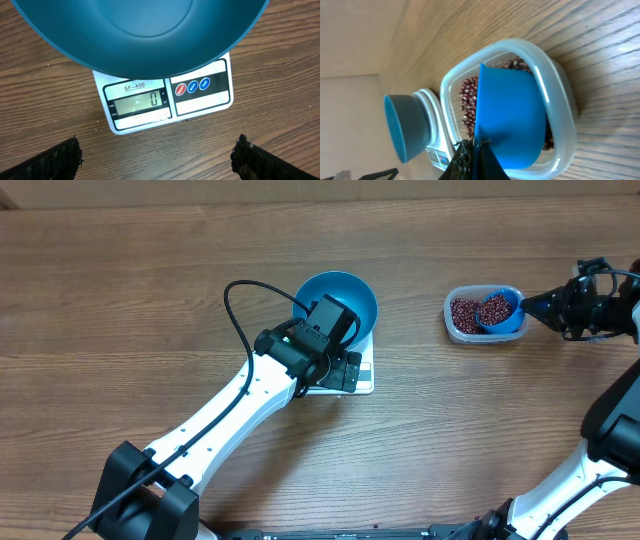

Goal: Scoop item into bowl and weigh 150g on scale
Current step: 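Lift the bean-filled blue scoop up out of the tub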

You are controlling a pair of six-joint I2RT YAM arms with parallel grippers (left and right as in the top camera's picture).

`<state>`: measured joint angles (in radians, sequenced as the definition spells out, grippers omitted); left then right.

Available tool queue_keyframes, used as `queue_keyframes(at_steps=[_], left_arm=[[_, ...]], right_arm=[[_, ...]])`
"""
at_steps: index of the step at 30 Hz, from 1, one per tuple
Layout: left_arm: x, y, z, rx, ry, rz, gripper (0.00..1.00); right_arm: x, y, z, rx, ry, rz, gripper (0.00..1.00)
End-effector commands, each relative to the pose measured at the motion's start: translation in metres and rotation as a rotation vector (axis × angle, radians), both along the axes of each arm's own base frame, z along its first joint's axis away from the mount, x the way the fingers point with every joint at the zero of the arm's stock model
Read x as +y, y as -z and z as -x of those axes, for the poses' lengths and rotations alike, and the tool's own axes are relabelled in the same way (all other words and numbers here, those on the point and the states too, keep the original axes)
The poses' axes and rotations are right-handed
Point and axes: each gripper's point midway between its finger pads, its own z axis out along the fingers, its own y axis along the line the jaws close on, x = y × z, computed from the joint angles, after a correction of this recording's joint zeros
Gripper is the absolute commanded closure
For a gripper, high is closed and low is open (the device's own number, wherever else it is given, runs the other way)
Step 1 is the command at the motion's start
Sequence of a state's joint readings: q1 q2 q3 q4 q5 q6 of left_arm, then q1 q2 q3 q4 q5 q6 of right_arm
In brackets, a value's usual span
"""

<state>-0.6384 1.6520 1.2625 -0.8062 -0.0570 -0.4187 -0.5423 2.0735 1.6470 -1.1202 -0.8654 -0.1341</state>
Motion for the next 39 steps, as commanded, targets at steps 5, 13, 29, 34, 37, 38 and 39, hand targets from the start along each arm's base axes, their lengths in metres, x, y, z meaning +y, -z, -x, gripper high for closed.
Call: queue_keyframes(at_steps=[5,13,29,34,37,38,39], left_arm=[[-0.001,0.005,0.001,0.008,0.015,-0.009,0.0],[-0.001,0.005,0.001,0.008,0.015,-0.009,0.0],[-0.001,0.005,0.001,0.008,0.015,-0.009,0.01],[-0.001,0.005,0.001,0.008,0.015,-0.009,0.0],[-0.001,0.005,0.001,0.008,0.015,-0.009,0.01],[-0.001,0.005,0.001,0.008,0.015,-0.009,0.01],[-0.001,0.005,0.001,0.008,0.015,-0.009,0.0]], right_arm=[[0.006,-0.023,-0.003,-0.103,0.001,-0.169,0.97],[0.004,-0.045,0.0,-0.199,-0.003,-0.275,0.96],[0.01,-0.105,-0.005,-0.455,-0.019,-0.533,0.96],[0.018,-0.106,-0.006,-0.417,-0.023,-0.56,0.96],[0.027,-0.108,-0.009,-0.387,-0.035,-0.581,0.96],[0.031,-0.11,-0.01,-0.374,-0.04,-0.589,0.96],[0.035,-0.113,-0.012,-0.364,-0.049,-0.595,0.96]])
